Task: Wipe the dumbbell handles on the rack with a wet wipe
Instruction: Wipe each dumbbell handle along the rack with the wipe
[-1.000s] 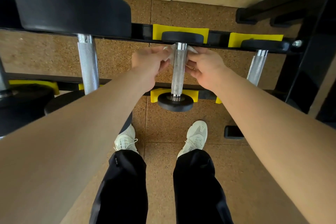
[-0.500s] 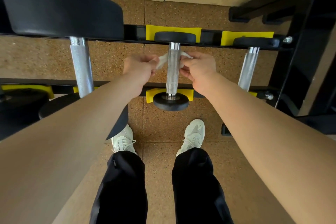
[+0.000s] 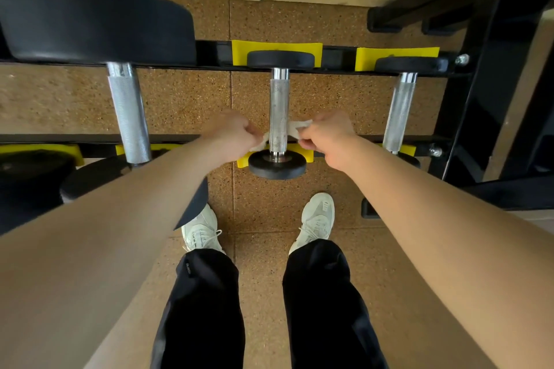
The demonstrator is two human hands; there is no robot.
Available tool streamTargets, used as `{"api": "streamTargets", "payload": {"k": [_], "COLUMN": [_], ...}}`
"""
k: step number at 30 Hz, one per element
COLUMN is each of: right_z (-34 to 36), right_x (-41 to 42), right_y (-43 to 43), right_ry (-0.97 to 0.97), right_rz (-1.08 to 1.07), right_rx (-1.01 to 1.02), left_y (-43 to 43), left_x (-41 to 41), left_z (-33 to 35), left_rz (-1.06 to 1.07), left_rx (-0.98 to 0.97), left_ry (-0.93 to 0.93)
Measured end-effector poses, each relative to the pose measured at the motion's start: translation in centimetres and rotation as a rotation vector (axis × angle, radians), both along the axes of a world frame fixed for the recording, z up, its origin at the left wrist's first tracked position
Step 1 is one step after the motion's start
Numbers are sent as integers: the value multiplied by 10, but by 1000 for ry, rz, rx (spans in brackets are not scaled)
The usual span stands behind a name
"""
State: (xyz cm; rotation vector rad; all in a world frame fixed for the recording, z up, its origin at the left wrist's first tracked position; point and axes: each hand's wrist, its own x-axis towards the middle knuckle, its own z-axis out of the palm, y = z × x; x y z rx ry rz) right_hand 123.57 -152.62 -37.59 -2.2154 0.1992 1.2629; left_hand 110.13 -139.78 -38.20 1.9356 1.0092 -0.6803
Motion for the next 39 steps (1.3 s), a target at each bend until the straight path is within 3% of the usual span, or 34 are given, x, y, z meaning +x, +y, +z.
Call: {"api": "streamTargets", "payload": {"k": [4,8,16,21,24,28,30,35,39], "right_z": [-4,1,8,5,-2,5,10,10,7], "right_x": [1,-14,6,-6,-10,7,14,2,12], "right_y": [-17,-14,-23,-7,-5,-10,-5,18,14], "right_ry": [-56,-104,-51,-57,-42,29,11,6,-31], "right_rz": [224,464,555,642,599,213,108,127,116], "right_rx": [-124,-74,-95,-60,-57,40,89,109,56], "left_y": [-8,2,-20,4,16,1,-3,23,24], "left_x": [0,-15,1,-5,-9,11,16,-1,11], "left_z": [-5,7,-2,10,11,4,3,2,3], "left_rz": [-69,-124,-81,-58,203,394,461,616,711], "left_rx": [23,-38,-35,-252,-431,-292,-327,-611,-552], "left_ry": [8,34,19,132,85,17,25,31,-33]}}
